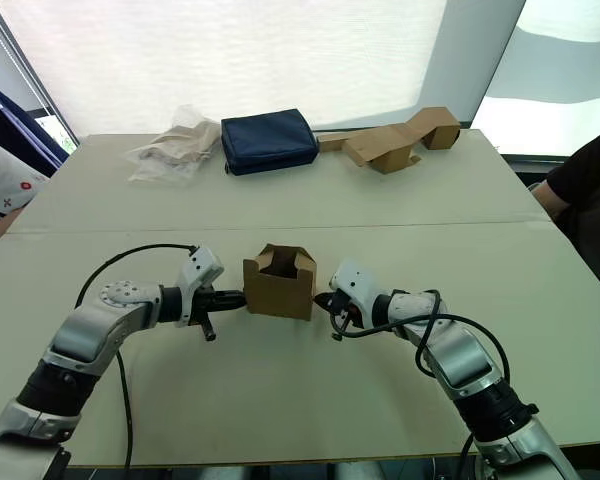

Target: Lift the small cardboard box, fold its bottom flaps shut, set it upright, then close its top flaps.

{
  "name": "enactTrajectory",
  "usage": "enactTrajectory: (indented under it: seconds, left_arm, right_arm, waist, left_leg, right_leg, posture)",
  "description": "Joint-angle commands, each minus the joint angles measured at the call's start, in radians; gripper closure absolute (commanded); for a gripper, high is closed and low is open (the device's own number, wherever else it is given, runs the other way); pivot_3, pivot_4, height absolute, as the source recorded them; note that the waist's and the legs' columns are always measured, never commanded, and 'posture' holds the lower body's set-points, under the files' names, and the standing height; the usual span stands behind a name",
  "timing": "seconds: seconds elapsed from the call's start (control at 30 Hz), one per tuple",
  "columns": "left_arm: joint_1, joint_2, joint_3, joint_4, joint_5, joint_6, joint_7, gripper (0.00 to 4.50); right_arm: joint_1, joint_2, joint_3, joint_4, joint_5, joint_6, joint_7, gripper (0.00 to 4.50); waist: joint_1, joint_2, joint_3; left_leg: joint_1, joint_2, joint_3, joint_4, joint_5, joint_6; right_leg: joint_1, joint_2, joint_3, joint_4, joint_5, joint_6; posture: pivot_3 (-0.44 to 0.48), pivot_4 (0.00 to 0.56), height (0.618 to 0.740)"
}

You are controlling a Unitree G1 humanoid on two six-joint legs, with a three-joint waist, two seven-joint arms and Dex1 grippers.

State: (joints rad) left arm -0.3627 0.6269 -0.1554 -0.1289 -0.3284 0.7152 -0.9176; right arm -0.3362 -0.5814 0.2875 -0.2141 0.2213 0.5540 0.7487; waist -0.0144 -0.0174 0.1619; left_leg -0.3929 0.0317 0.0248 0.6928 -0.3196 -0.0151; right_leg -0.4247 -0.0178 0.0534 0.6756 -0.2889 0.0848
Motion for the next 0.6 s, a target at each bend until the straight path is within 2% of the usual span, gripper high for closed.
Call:
enactTrajectory:
  seconds: [0.03,0.27,0.47,0.6]
  left_arm:
    - [0.028,-0.003,-0.019,-0.1,-0.038,0.016,-0.025,4.47]
    - [0.058,-0.013,-0.017,-0.135,-0.036,0.042,-0.001,4.47]
    - [0.081,-0.011,-0.013,-0.151,-0.028,0.001,-0.002,4.47]
    - [0.069,0.025,0.024,-0.132,-0.079,0.017,-0.067,4.47]
  right_arm:
    - [0.022,0.001,0.013,-0.054,0.004,0.003,0.03,4.5]
    - [0.059,-0.006,0.018,-0.109,0.013,0.053,0.053,4.5]
    - [0.072,-0.021,0.024,-0.134,0.009,0.074,0.075,4.5]
    - [0.069,-0.041,0.002,-0.131,-0.004,0.066,0.079,4.5]
  waist:
    - [0.001,0.0,0.0]
    - [0.001,0.0,0.0]
    - [0.001,0.0,0.0]
    - [0.0,0.0,0.0]
  left_leg:
    - [0.0,0.0,0.0,0.0,0.0,0.0]
    - [0.0,0.0,0.0,0.0,0.0,0.0]
    - [0.0,0.0,0.0,0.0,0.0,0.0]
    - [0.0,0.0,0.0,0.0,0.0,0.0]
  right_leg:
    - [0.0,0.0,0.0,0.0,0.0,0.0]
    - [0.0,0.0,0.0,0.0,0.0,0.0]
    - [0.0,0.0,0.0,0.0,0.0,0.0]
    - [0.0,0.0,0.0,0.0,0.0,0.0]
  posture:
    - [0.0,0.15,0.74]
    - [0.0,0.15,0.74]
    - [0.0,0.15,0.74]
    - [0.0,0.15,0.74]
